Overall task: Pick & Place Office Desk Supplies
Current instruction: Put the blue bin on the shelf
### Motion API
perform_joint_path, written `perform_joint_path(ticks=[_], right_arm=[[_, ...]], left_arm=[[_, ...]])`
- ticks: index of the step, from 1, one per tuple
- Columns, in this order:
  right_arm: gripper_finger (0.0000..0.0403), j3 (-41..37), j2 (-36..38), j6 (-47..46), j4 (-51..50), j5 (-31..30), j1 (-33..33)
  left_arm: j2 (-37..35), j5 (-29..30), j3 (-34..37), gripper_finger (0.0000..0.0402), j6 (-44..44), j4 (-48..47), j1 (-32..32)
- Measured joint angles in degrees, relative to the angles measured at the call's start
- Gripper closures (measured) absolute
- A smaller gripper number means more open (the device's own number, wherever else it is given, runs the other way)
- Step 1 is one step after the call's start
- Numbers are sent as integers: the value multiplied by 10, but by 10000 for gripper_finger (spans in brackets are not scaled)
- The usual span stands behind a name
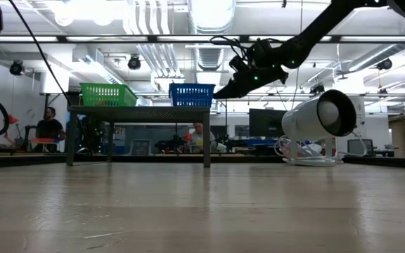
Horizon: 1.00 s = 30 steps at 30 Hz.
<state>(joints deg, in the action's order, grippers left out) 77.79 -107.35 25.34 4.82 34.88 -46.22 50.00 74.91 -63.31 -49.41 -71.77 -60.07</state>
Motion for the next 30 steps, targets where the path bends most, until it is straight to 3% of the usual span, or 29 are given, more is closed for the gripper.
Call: perform_joint_path(ticks=[12, 30], right_arm=[[316, -34, -1, 8, -24, 12, 16], [316, -33, -38, -8, 66, 12, 79]], left_arm=[[0, 0, 0, 249, 0, 0, 0], [0, 0, 0, 249, 0, 0, 0]])
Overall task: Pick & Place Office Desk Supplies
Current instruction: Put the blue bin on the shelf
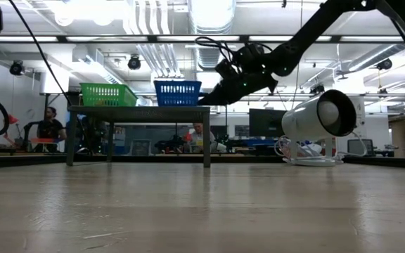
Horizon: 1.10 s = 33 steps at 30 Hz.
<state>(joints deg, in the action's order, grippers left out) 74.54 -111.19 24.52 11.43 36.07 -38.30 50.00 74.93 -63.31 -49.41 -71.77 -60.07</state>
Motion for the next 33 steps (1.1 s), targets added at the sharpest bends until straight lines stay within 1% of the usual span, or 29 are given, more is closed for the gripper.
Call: perform_joint_path(ticks=[4, 13, 18, 22, 26, 33], right_arm=[[316, 0, 1, -12, 3, -6, 14], [316, 0, 1, -21, 45, -67, 52], [316, 0, -4, -65, 66, -106, 61], [316, 0, -28, -106, 120, -108, 62], [316, 1, -51, -117, 149, -107, 62], [316, 0, -60, -141, 210, -106, 64]], left_arm=[[0, 0, 0, 249, 0, 0, 0], [0, 0, 0, 249, 0, 0, 0], [0, 0, 0, 249, 0, 0, 0], [0, 0, 0, 249, 0, 0, 0], [0, 0, 0, 249, 0, 0, 0], [0, 0, 0, 249, 0, 0, 0]])
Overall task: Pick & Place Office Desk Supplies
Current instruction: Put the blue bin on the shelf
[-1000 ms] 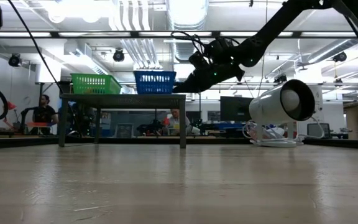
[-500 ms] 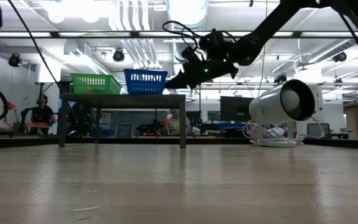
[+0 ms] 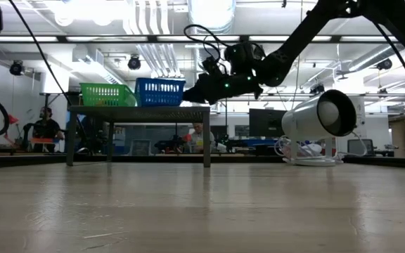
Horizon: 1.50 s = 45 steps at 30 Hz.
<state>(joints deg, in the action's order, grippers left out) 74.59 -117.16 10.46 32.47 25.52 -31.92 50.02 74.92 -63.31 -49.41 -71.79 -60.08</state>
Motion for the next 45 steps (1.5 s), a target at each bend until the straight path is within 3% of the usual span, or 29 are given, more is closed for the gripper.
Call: perform_joint_path(ticks=[7, 19, 23, 31, 40, 45], right_arm=[[316, 0, 4, -1, -24, -5, -1], [316, 0, 91, 38, -275, -12, 0], [316, -3, 94, 70, -318, -12, 15], [316, -46, 97, 70, -259, -10, 39], [316, -137, 95, 33, -32, -10, 60], [316, -150, 101, 30, -22, -20, 62]], left_arm=[[0, 0, 0, 249, 0, 0, 0], [0, 0, 0, 249, 0, 0, 0], [0, 0, 0, 249, 0, 0, 0], [0, 0, 0, 249, 0, 0, 0], [0, 0, 0, 249, 0, 0, 0], [0, 0, 0, 249, 0, 0, 0]])
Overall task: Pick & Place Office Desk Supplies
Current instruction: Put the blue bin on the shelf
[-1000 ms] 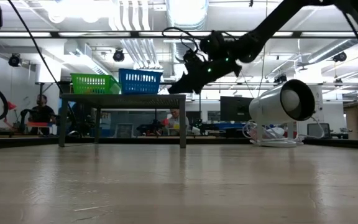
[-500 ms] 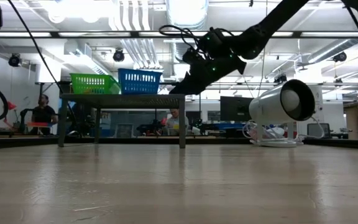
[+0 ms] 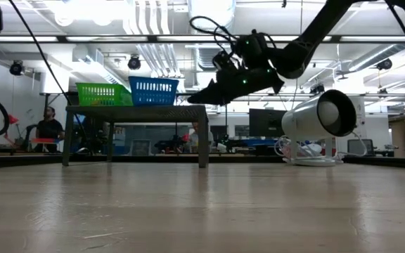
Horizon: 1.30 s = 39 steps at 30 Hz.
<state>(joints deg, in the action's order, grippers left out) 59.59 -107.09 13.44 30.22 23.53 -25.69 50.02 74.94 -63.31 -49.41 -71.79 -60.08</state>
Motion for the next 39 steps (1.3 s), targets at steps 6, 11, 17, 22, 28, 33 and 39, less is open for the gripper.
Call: perform_joint_path(ticks=[6, 11, 17, 22, 28, 33, 39], right_arm=[[316, -2, 22, -1, 1, -44, 21], [316, 24, 22, -17, -34, -101, 45], [316, 53, 3, -21, -50, -113, 54], [316, 59, 2, -51, -47, -113, 59], [316, 67, 1, -60, -45, -119, 67], [316, 67, 1, -80, -32, -134, 70], [316, 67, 1, -75, -8, -145, 71]], left_arm=[[0, 0, 0, 249, 0, 0, 0], [0, 0, 0, 249, 0, 0, 0], [0, 0, 0, 249, 0, 0, 0], [0, 0, 0, 249, 0, 0, 0], [0, 0, 0, 249, 0, 0, 0], [0, 0, 0, 249, 0, 0, 0], [0, 0, 0, 249, 0, 0, 0]])
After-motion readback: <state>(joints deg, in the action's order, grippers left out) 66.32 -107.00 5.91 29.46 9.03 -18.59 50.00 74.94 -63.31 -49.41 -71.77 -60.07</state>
